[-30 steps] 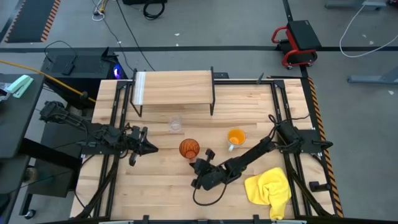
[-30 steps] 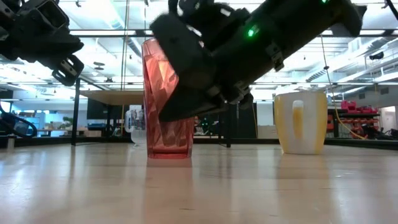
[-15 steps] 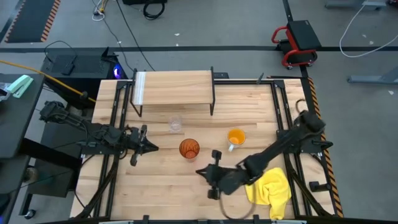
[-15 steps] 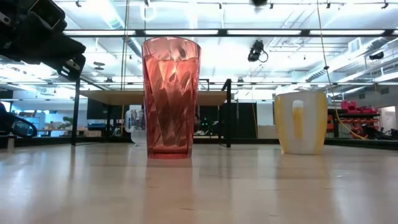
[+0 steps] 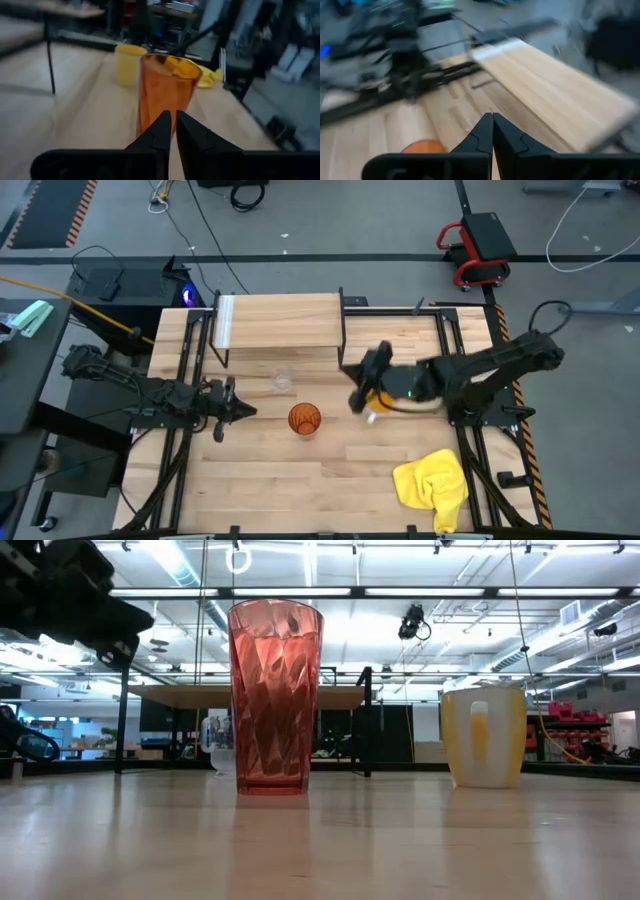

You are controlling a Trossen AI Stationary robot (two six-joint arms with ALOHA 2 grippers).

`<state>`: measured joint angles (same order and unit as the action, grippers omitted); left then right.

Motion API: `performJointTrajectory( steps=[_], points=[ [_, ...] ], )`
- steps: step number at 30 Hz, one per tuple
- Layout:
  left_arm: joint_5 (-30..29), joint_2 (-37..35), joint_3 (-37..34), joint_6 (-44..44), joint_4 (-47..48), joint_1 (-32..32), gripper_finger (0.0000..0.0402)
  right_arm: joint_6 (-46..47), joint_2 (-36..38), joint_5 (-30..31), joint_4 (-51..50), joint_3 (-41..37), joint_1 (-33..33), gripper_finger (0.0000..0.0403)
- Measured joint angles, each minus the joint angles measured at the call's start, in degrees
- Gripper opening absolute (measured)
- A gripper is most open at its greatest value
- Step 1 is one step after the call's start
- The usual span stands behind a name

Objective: Stack small to large cups/mugs on shelf
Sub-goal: Put the orange glass on the shelf

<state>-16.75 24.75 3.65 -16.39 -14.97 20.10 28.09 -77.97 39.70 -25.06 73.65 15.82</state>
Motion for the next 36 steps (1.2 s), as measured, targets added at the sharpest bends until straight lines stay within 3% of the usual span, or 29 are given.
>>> performJointTrajectory(
  steps=[3, 8, 13, 21, 27, 36],
  points=[
    [0.0, 0.0, 0.0, -2.7, 0.8, 0.0, 0.0029, 6.0, 1.0, -3.1, -3.9, 0.0, -2.4, 0.0012],
    [0.5, 0.0, 0.0, 3.3, 2.8, 0.2, 0.0021, 3.0, -0.4, -8.4, -4.1, 0.0, -3.7, 0.0012],
    [0.5, 0.0, 0.0, -5.6, 2.7, 0.2, 0.0025, 10.2, -2.1, -18.7, -1.8, 0.0, -3.7, 0.0012],
    [-1.4, 0.6, 0.0, -8.1, 1.7, 0.2, 0.0031, 17.1, -2.6, -19.6, 3.0, 0.0, -3.3, 0.0013],
    [-3.1, 2.3, 0.0, -8.8, 1.1, 0.2, 0.0023, 17.4, -2.6, -30.8, 2.4, 0.0, -4.2, 0.0013],
    [-6.6, 10.6, 0.0, -7.4, -4.4, 0.2, 0.0035, 12.6, -3.1, -34.5, -2.1, 0.1, -9.9, 0.0026]
  ],
)
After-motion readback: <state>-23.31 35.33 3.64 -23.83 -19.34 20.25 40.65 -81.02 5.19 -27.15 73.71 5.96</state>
